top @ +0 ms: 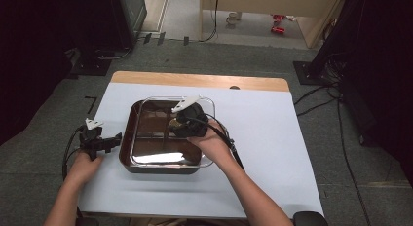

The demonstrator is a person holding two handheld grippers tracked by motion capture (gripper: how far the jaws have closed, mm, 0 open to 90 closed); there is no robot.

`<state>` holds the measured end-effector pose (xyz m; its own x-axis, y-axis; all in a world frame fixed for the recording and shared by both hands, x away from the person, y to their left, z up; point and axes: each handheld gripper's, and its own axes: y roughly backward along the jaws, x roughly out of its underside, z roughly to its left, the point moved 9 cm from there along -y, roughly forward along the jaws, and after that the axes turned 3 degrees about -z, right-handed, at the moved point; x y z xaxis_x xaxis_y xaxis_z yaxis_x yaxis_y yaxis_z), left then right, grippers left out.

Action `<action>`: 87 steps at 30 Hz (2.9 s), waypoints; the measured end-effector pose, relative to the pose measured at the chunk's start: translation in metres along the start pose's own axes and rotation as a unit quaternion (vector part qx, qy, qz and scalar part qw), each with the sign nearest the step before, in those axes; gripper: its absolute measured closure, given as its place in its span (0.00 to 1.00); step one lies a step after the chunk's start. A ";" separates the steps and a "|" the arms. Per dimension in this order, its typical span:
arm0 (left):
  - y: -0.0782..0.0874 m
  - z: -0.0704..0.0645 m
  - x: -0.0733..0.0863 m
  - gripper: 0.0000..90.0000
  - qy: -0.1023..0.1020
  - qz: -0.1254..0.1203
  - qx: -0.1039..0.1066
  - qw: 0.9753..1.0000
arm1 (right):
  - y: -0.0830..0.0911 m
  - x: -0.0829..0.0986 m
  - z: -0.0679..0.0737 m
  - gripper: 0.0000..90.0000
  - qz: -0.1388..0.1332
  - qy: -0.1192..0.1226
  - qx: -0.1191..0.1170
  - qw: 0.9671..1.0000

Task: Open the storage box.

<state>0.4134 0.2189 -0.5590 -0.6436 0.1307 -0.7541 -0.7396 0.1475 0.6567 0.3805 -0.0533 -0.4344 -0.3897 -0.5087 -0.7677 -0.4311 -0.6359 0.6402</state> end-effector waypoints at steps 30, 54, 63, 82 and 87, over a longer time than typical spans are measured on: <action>0.000 0.000 0.000 0.13 0.000 -0.001 0.000 1.000 | 0.082 0.085 -0.079 0.65 -0.011 -0.070 0.077 0.994; 0.000 0.000 0.000 0.13 0.000 -0.001 0.000 1.000 | 0.108 0.153 -0.162 0.65 -0.010 -0.159 0.160 0.974; 0.000 0.000 0.000 0.13 0.000 -0.001 0.000 1.000 | 0.089 0.167 -0.186 0.65 0.000 -0.172 0.183 0.968; 0.000 0.000 0.000 0.13 0.000 -0.001 0.000 1.000 | 0.063 0.185 -0.198 0.65 0.016 -0.182 0.191 0.964; 0.000 0.000 0.000 0.13 0.000 -0.001 0.000 1.000 | 0.066 0.182 -0.197 0.54 0.003 -0.198 0.182 0.963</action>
<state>0.4136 0.2189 -0.5590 -0.6423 0.1303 -0.7553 -0.7409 0.1472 0.6553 0.4417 -0.3023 -0.5380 -0.6419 -0.2043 -0.7391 -0.6568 -0.3510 0.6674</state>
